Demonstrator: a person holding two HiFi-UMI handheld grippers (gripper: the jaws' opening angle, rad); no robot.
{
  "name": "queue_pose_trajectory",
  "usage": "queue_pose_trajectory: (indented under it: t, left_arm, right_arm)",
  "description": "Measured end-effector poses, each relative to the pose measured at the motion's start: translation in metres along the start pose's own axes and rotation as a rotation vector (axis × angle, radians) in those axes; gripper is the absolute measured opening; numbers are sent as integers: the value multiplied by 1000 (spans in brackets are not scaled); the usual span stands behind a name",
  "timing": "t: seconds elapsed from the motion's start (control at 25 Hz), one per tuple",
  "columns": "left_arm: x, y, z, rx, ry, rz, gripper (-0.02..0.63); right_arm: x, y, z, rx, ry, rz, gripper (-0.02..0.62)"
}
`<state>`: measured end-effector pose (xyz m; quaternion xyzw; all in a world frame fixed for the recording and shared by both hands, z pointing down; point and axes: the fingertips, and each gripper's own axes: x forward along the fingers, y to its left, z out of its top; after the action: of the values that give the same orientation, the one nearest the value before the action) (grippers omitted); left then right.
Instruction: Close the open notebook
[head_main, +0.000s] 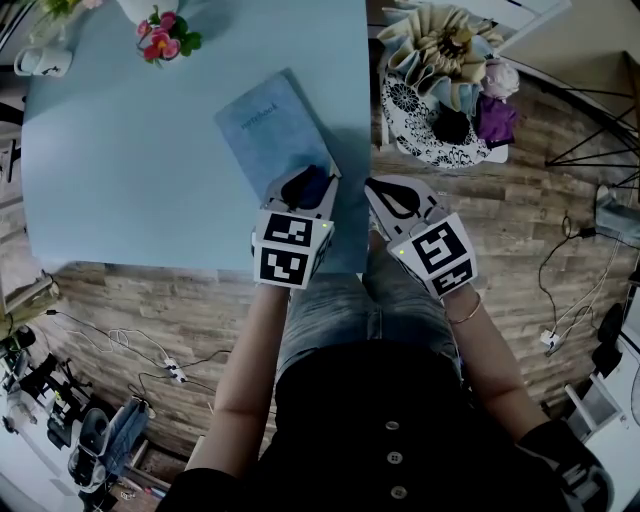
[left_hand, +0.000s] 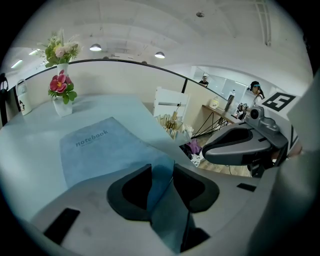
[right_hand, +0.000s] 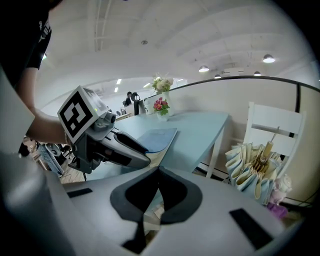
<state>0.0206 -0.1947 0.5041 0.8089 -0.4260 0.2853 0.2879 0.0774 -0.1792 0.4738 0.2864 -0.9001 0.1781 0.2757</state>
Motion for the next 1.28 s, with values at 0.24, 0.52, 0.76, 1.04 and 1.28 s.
queue_pose_trajectory:
  t: [0.24, 0.52, 0.76, 1.04, 1.28]
  left_arm:
    - [0, -2, 0, 16, -1, -1, 130]
    - [1, -5, 0, 26, 9, -12, 150]
    - [1, -8, -1, 28, 24, -33, 164]
    - [-7, -9, 2, -5, -6, -73, 167]
    - [-21, -8, 8, -5, -46, -74, 167]
  right_arm:
    - [-1, 2, 0, -1, -8, -5, 5]
    - [-4, 0, 6, -4, -19, -11, 5]
    - [-5, 1, 13, -14, -36, -11, 5]
    - [-7, -3, 21, -21, -48, -22, 5]
    - [-7, -1, 29, -9, -65, -14, 5]
